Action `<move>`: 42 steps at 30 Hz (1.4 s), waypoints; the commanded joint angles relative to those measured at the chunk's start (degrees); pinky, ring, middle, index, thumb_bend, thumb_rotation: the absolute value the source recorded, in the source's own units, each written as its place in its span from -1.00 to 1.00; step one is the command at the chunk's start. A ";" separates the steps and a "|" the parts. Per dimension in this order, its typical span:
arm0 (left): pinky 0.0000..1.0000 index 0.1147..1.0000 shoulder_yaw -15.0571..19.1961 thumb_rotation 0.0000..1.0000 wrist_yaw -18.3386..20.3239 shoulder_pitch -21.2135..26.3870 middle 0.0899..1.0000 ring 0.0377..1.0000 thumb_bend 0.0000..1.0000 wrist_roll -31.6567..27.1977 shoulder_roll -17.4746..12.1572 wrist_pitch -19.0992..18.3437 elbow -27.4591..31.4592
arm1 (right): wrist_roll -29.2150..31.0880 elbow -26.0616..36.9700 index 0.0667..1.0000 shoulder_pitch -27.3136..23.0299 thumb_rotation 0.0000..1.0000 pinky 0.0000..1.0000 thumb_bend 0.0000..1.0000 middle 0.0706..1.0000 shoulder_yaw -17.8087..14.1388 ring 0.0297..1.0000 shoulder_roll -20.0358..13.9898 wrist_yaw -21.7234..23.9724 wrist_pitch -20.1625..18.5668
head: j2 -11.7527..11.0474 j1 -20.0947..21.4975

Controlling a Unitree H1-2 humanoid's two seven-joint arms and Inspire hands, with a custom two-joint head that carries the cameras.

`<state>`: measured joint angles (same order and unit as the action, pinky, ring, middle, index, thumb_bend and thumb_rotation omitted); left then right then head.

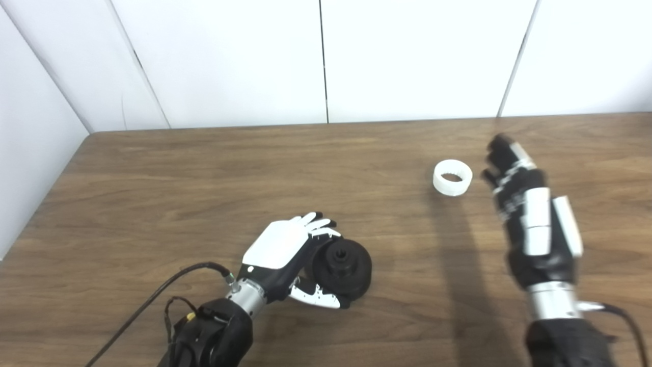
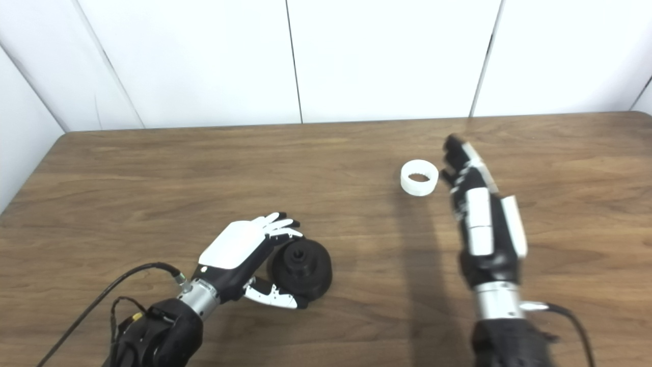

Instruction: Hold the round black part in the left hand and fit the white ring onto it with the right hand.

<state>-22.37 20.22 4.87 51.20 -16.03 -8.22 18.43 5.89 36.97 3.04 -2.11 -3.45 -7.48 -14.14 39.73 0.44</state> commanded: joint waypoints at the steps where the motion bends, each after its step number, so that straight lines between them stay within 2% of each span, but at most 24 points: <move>1: 0.89 0.26 -0.20 -0.15 -0.46 0.65 0.79 0.94 0.54 1.26 0.27 0.55 -0.13 | 0.13 3.97 0.71 -1.15 0.66 0.85 0.29 0.80 -1.72 0.89 -2.20 0.99 -2.10 | 0.09 0.12; 2: 0.90 0.27 -0.23 -0.15 -0.29 0.64 0.80 0.95 0.54 1.33 0.37 0.33 -0.15 | 0.07 5.22 0.69 -2.16 0.56 0.83 0.29 0.79 -2.88 0.88 -3.24 1.11 -3.55 | 0.09 0.11; 3: 0.91 0.27 -0.22 -0.15 -0.20 0.61 0.80 0.95 0.54 1.32 0.47 0.21 -0.17 | -0.35 6.42 0.65 -3.16 0.26 0.78 0.28 0.75 -3.81 0.84 -4.27 1.29 -5.17 | 0.09 0.11; 7: 0.91 0.27 -0.18 -0.16 -0.09 0.61 0.80 0.95 0.53 1.47 0.59 0.26 -0.51 | -1.98 10.24 0.64 -6.95 -0.17 0.70 0.14 0.76 -5.29 0.82 -8.14 2.25 -11.58 | 0.05 0.27; 9: 0.91 0.27 -0.19 -0.17 -0.15 0.63 0.80 0.95 0.53 1.52 0.61 0.28 -0.80 | -3.45 9.44 0.61 -9.14 -0.24 0.66 0.16 0.76 -5.49 0.81 -10.94 3.05 -12.63 | -0.03 0.28; 13: 0.90 0.26 -0.23 -0.16 -0.56 0.65 0.80 0.95 0.54 1.67 0.55 0.64 -1.39 | -6.86 4.53 0.57 -12.67 -0.27 0.68 0.23 0.75 -5.06 0.77 -15.00 5.38 -12.76 | -0.09 0.32; 16: 0.90 0.26 -0.24 -0.15 -0.76 0.74 0.80 0.95 0.54 1.72 0.49 0.83 -1.69 | -9.25 -0.32 0.55 -15.01 -0.39 0.68 0.30 0.74 -4.22 0.77 -17.36 7.71 -12.77 | -0.13 0.45; 17: 0.89 0.26 -0.22 -0.17 -0.93 0.77 0.80 0.95 0.54 1.70 0.49 0.93 -1.85 | -10.68 -2.85 0.54 -16.32 -0.47 0.60 0.39 0.73 -3.21 0.74 -18.91 8.79 -12.70 | -0.17 0.58; 18: 0.89 0.26 -0.21 -0.17 -1.10 0.82 0.80 0.94 0.54 1.70 0.48 1.04 -2.06 | -12.06 -5.07 0.54 -17.53 -0.46 0.57 0.39 0.73 -2.24 0.73 -20.21 9.70 -12.49 | -0.26 0.80; 21: 0.89 0.25 -0.17 -0.19 -1.28 0.86 0.80 0.95 0.54 1.55 0.53 1.07 -2.42 | -18.40 -11.69 0.49 -22.08 -0.44 0.65 0.48 0.72 1.22 0.78 -22.89 12.54 -12.70 | -0.55 1.28; 24: 0.89 0.26 -0.24 -0.19 -1.75 0.86 0.80 0.95 0.54 1.42 0.43 1.33 -2.78 | -25.17 -16.55 0.43 -26.30 -0.48 0.50 0.52 0.69 5.75 0.73 -25.84 15.76 -12.60 | -0.63 1.50; 29: 0.90 0.27 -0.26 -0.15 -1.60 0.98 0.80 0.95 0.54 1.45 0.25 1.59 -2.99 | -32.37 -20.38 0.38 -30.11 -0.54 0.58 0.64 0.67 10.39 0.73 -28.76 19.63 -12.62 | -0.58 1.35; 35: 0.91 0.27 -0.05 -0.17 -1.51 1.16 0.80 0.95 0.54 1.48 0.04 1.57 -3.66 | -34.45 -22.46 0.38 -32.23 -0.50 0.58 0.73 0.70 11.21 0.75 -29.18 22.46 -12.20 | -0.58 1.72; 42: 0.89 0.27 -0.04 -0.16 -2.33 1.19 0.79 0.95 0.55 1.75 -0.28 2.41 -5.39 | -35.41 -23.84 0.38 -34.53 -0.42 0.56 0.73 0.73 11.63 0.76 -28.82 25.42 -11.44 | -0.62 1.90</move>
<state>-22.29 17.83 5.70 51.39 -15.05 -5.93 14.71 -28.71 12.74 -27.82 9.76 -31.02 17.59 -26.84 39.02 2.29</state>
